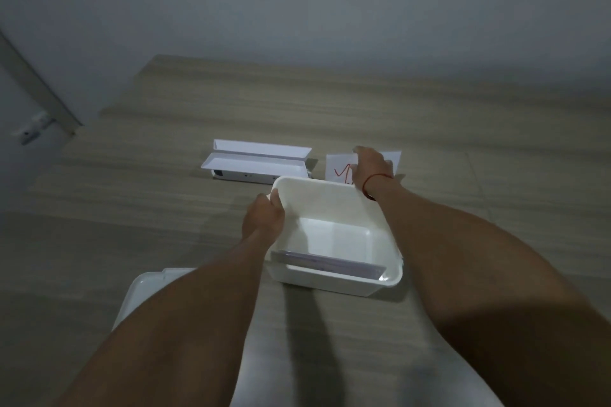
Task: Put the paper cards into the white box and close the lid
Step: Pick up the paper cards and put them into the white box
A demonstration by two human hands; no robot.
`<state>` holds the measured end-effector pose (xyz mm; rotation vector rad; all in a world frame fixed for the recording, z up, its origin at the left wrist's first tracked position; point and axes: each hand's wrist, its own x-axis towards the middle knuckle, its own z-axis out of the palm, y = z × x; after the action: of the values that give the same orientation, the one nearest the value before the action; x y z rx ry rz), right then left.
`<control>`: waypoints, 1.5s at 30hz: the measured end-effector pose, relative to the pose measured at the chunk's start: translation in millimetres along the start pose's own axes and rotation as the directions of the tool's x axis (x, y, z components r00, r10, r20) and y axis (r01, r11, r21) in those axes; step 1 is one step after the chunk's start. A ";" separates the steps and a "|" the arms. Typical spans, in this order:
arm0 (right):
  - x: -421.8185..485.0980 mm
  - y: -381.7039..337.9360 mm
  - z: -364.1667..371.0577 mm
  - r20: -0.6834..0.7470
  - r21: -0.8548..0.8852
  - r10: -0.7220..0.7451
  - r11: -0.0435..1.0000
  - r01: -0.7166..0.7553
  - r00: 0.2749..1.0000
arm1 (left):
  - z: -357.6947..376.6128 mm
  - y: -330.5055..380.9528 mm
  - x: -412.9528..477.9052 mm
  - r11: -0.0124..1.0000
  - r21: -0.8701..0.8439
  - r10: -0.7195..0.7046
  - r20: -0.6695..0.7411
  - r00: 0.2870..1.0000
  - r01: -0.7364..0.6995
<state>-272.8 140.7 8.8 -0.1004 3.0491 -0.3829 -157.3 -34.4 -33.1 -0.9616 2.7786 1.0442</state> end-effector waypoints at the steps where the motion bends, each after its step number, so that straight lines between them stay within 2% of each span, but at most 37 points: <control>1: 4.2 0.5 2.5 -0.002 -0.021 -0.014 1.000 0.014 1.000 | 0.1 0.9 2.4 1.000 0.004 -0.003 -0.010 1.000 0.003; 7: 22.2 10.8 7.1 0.003 -0.181 -0.014 0.983 0.015 1.000 | 2.2 4.0 6.4 1.000 0.009 0.020 -0.037 0.999 -0.019; 11: 33.9 11.0 15.9 0.083 -0.209 -0.019 0.977 0.036 0.996 | 7.2 4.8 9.0 1.000 0.015 -0.024 -0.058 0.998 0.025; 14: 31.9 12.0 13.7 0.088 -0.122 -0.052 0.991 0.062 0.995 | 9.3 3.8 7.5 0.999 0.032 -0.040 -0.062 0.997 0.042; 17: 21.3 5.8 3.7 0.057 -0.045 -0.148 0.988 0.151 0.987 | 8.2 4.9 7.0 0.996 0.053 -0.071 -0.052 0.996 0.074; 22: 9.6 -8.4 -42.7 -0.109 0.151 -0.290 0.940 0.305 0.951 | 1.9 10.6 -1.9 0.993 0.027 -0.113 -0.016 0.993 0.113; 24: 7.1 -12.8 -69.1 -0.192 0.244 -0.292 0.910 0.334 0.937 | 0.5 9.2 -6.0 0.994 -0.015 -0.110 0.007 0.994 0.111; 26: 5.1 -16.9 -92.0 -0.216 0.271 -0.291 0.899 0.343 0.932 | 0.6 5.9 -8.1 0.994 -0.055 -0.090 0.034 0.995 0.092; 31: -7.6 -24.8 -107.1 -0.134 0.366 -0.302 0.870 0.330 0.944 | 0.3 -1.1 -9.4 0.993 -0.116 -0.026 0.065 0.998 0.034; 35: -19.9 -22.8 -91.6 -0.008 0.405 -0.287 0.875 0.265 0.958 | 0.4 -1.9 -9.0 0.994 -0.108 -0.021 0.053 0.998 0.026; 39: -30.3 -13.3 -79.0 0.138 0.374 -0.248 0.909 0.182 0.959 | -0.7 -3.3 -8.5 0.993 -0.112 -0.016 0.064 0.998 0.023; 45: -52.8 -6.3 -57.4 0.280 0.336 -0.243 0.931 0.143 0.929 | 1.6 -6.6 -9.8 0.988 -0.151 -0.005 0.044 0.999 0.012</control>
<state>-224.1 152.5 68.9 -0.4086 2.6298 -0.7732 -146.0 -32.0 -36.0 -0.9524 2.6905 1.2751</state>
